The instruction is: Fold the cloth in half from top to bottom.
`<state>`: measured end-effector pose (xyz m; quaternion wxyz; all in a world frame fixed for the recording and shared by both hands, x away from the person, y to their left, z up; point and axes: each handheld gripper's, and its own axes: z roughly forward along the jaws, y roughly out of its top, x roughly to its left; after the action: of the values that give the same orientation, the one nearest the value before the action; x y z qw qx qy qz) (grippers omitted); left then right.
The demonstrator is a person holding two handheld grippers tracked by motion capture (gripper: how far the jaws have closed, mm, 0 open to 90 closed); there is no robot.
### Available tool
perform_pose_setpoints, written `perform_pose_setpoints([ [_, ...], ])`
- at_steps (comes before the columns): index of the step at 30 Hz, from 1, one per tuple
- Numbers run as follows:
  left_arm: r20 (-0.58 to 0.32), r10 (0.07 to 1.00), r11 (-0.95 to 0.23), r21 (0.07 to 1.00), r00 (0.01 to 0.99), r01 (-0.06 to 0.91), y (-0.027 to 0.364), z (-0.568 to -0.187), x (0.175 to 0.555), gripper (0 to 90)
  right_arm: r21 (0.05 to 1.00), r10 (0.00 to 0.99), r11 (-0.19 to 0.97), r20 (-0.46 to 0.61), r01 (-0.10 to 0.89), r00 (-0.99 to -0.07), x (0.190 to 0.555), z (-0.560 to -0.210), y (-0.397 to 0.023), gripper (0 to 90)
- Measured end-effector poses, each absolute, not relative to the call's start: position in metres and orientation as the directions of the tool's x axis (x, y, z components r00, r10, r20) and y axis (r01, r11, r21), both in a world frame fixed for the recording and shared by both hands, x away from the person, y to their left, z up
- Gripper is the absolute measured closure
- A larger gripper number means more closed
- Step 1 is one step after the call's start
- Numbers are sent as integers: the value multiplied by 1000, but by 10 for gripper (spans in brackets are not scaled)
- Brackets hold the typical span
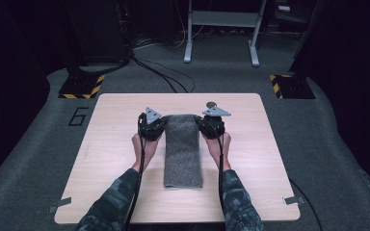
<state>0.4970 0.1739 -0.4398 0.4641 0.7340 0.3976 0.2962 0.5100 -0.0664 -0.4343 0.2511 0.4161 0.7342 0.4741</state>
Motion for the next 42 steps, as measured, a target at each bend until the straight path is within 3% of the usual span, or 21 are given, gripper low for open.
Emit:
perform_pose_setpoints([
  [16,101,800,-299,922,592,248,177,-449,445,869,923,796,238,-8,301,-605,450,-446,-78,863],
  [42,46,767,-317,895,641,315,175,-487,388,857,914,772,254,6,318,-636,388,-481,-90,857],
])
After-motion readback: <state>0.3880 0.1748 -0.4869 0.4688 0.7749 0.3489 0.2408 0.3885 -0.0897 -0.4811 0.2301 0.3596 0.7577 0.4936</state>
